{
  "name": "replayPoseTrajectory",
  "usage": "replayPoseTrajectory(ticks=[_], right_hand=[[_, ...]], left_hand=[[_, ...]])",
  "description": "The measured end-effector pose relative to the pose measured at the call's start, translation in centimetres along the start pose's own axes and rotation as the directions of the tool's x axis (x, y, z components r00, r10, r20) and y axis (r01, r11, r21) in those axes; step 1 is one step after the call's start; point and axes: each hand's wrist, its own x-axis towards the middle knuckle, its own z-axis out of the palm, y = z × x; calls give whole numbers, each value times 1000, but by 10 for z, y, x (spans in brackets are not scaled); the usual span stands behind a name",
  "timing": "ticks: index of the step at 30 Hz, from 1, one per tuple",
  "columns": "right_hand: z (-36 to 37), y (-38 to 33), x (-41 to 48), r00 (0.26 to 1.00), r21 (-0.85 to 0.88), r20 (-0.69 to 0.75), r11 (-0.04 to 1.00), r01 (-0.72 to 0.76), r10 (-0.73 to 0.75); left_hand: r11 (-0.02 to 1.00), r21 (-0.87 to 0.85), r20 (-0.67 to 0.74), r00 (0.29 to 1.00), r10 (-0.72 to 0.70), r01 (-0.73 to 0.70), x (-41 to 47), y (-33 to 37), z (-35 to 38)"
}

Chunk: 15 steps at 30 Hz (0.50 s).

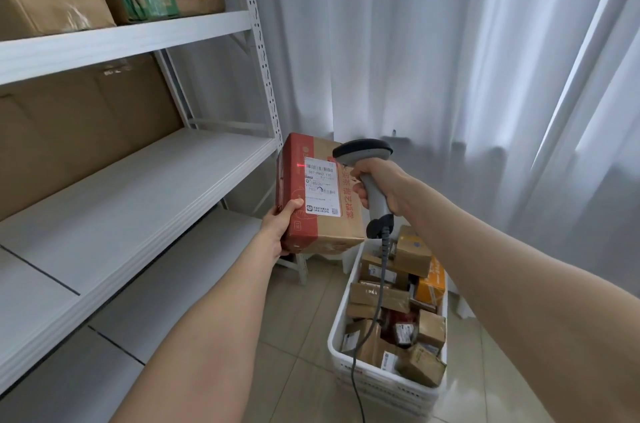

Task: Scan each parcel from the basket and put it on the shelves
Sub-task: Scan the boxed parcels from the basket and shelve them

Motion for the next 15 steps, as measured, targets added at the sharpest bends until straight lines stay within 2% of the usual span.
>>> replayPoseTrajectory(ticks=[15], right_hand=[[-6, -5, -13, 997, 24, 75, 1000, 2, -4]], left_hand=[[1000, -1, -42, 999, 16, -16, -41, 9, 1]])
